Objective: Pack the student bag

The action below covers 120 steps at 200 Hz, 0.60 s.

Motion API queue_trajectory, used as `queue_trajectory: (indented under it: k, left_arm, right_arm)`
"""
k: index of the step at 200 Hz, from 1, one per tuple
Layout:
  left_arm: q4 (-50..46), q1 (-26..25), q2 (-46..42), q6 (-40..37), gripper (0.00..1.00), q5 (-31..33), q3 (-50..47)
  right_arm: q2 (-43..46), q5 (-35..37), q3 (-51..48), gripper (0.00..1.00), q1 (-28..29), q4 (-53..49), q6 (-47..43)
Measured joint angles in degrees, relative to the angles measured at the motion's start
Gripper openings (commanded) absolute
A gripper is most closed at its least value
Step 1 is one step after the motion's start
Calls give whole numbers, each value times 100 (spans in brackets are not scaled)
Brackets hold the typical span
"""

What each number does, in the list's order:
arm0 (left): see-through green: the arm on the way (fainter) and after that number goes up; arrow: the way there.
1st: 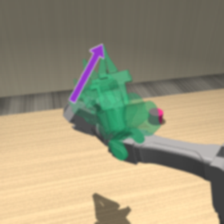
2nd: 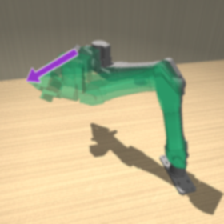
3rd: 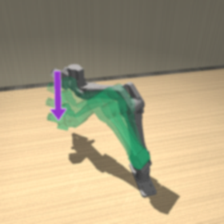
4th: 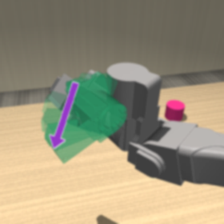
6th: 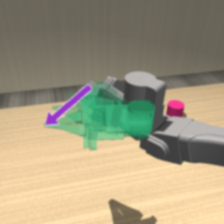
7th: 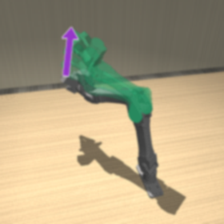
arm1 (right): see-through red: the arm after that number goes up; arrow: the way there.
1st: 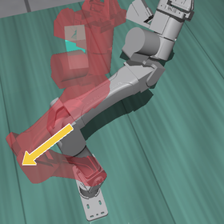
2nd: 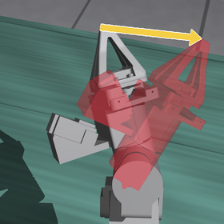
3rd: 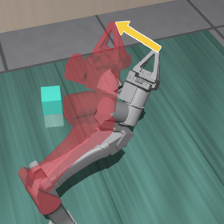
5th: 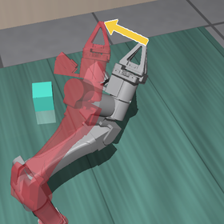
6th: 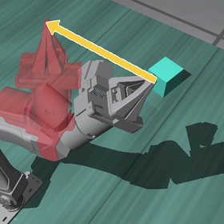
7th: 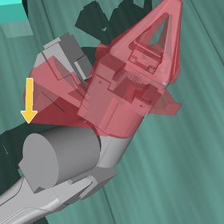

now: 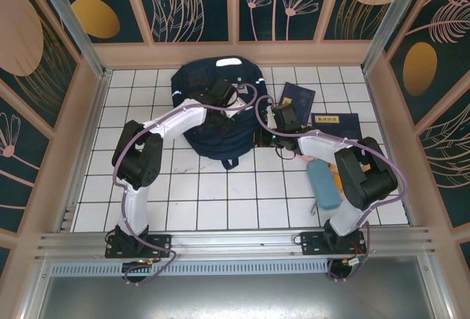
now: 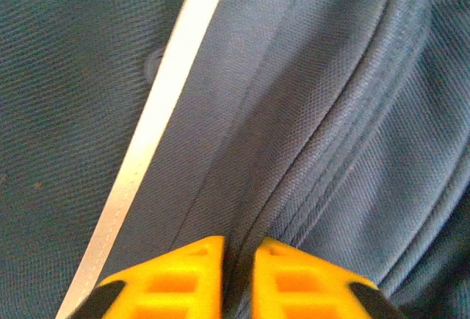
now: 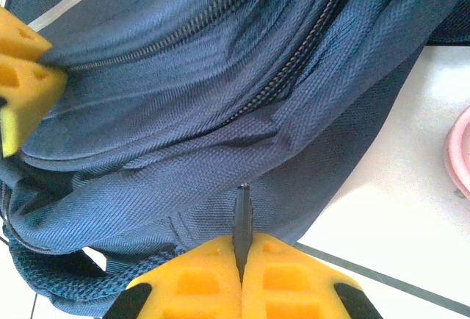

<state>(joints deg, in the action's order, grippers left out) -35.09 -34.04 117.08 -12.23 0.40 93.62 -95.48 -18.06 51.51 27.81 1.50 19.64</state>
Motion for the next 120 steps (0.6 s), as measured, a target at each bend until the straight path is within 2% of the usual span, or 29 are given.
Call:
queue_trajectory:
  k: [32, 68, 120]
  left_arm:
    - [234, 0, 0, 540, 0, 35, 63]
    - [299, 7, 0, 1185, 0, 9, 197]
    - [-146, 74, 125, 1648, 0, -256, 1069]
  right_arm:
    - [297, 2, -2, 0, 157, -20, -136]
    - [599, 11, -63, 0, 688, -46, -151]
    - [632, 181, -306, 0, 1349, 424, 9]
